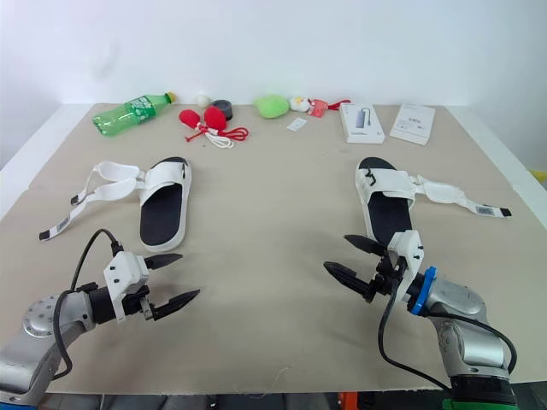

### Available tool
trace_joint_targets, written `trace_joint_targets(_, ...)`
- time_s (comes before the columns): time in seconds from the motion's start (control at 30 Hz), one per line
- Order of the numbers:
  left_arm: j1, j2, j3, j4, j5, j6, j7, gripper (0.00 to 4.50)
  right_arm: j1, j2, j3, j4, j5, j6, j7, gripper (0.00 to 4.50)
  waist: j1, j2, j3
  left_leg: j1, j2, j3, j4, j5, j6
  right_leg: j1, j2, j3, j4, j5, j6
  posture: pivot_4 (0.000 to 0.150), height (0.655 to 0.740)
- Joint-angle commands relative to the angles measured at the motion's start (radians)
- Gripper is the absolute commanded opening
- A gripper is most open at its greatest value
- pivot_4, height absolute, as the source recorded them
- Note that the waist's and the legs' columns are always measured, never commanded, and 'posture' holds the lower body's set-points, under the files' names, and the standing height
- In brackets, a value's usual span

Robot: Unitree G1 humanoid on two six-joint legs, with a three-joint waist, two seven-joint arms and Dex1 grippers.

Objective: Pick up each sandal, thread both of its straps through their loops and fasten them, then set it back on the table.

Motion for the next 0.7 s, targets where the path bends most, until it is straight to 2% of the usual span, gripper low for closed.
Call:
trace_joint_targets(0.03, 0.004, 0.013, 0.037, -0.058, -0.035, 0.017, 0.0, 4.45, -0.004, 0.007, -0.018, -0.004, 0.007, -0.022, 0.001, 4.5, 0.0, 0.0, 0.0, 0.0, 0.0, 0.0, 0.0, 0.0, 0.0, 0.0, 0.0, 0.0, 0.0, 0.0, 0.0, 0.15, 0.74)
trace_joint_targets(0.17, 0.0, 0.029, 0.066, -0.038, -0.069, 0.021, -0.031, 4.45, 0.004, 0.0, -0.042, 0.014, 0.014, -0.033, 0.01, 4.5, 0.0, 0.0, 0.0, 0.0, 0.0, 0.0, 0.0, 0.0, 0.0, 0.0, 0.0, 0.0, 0.0, 0.0, 0.0, 0.15, 0.74)
trace_joint_targets(0.53, -0.017, 0.067, 0.116, 0.038, -0.063, -0.018, -0.091, 4.45, 0.014, -0.051, -0.098, 0.104, 0.019, -0.075, 0.093, 4.5, 0.0, 0.0, 0.0, 0.0, 0.0, 0.0, 0.0, 0.0, 0.0, 0.0, 0.0, 0.0, 0.0, 0.0, 0.0, 0.15, 0.74)
trace_joint_targets(0.7, -0.028, 0.062, 0.093, 0.015, -0.052, -0.024, -0.093, 4.45, 0.004, -0.047, -0.116, 0.09, 0.018, -0.039, 0.032, 4.5, 0.0, 0.0, 0.0, 0.0, 0.0, 0.0, 0.0, 0.0, 0.0, 0.0, 0.0, 0.0, 0.0, 0.0, 0.0, 0.15, 0.74)
